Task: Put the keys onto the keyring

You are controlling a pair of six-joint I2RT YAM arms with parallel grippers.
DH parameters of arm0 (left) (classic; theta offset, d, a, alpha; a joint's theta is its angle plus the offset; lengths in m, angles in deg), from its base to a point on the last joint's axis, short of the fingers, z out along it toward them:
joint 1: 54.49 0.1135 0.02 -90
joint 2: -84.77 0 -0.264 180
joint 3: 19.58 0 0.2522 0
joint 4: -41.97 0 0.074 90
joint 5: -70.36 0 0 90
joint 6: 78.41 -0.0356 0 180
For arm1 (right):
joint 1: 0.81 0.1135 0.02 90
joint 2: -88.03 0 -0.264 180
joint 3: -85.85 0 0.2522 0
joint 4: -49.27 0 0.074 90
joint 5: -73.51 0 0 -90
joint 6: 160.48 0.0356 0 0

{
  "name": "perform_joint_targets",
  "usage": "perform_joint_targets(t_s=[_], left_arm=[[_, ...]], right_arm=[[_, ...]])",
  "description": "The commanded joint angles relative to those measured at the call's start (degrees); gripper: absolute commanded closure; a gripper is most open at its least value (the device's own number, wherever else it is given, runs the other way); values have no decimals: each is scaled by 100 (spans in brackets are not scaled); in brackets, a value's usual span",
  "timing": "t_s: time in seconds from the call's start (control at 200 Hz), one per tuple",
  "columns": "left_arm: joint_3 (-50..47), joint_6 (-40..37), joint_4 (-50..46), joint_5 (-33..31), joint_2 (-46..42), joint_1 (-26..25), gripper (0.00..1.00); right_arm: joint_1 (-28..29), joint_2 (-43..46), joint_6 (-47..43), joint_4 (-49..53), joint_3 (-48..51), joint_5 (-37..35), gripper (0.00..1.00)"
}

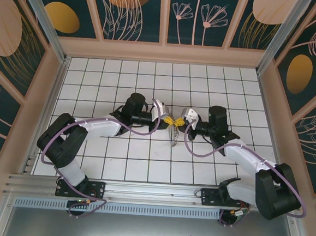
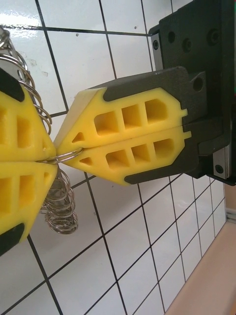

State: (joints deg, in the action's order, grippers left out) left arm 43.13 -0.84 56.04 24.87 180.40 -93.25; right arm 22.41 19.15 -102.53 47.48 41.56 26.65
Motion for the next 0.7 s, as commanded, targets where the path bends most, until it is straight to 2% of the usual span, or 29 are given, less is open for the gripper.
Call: perform_joint_targets(t_s=[0.0,0.105,0.225,0.39,0.696], left_arm=[[207,-225,55,346,-150,-107,100],[289,-527,-439,135,-185,-99,86],[492,-923,-1099,-116,-212,-108,82],[642,-1277,-1645,-372,-238,-107,79],[981,-1482,-1976,-340,-116,-112,78]], right_arm=[[11,6,-124,144,-178,-97,100],[24,24,-270,401,-269,-170,100],[75,33,-350,585,-375,-243,100],[128,24,-417,653,-408,-310,100],[152,15,-430,650,-437,-293,100]])
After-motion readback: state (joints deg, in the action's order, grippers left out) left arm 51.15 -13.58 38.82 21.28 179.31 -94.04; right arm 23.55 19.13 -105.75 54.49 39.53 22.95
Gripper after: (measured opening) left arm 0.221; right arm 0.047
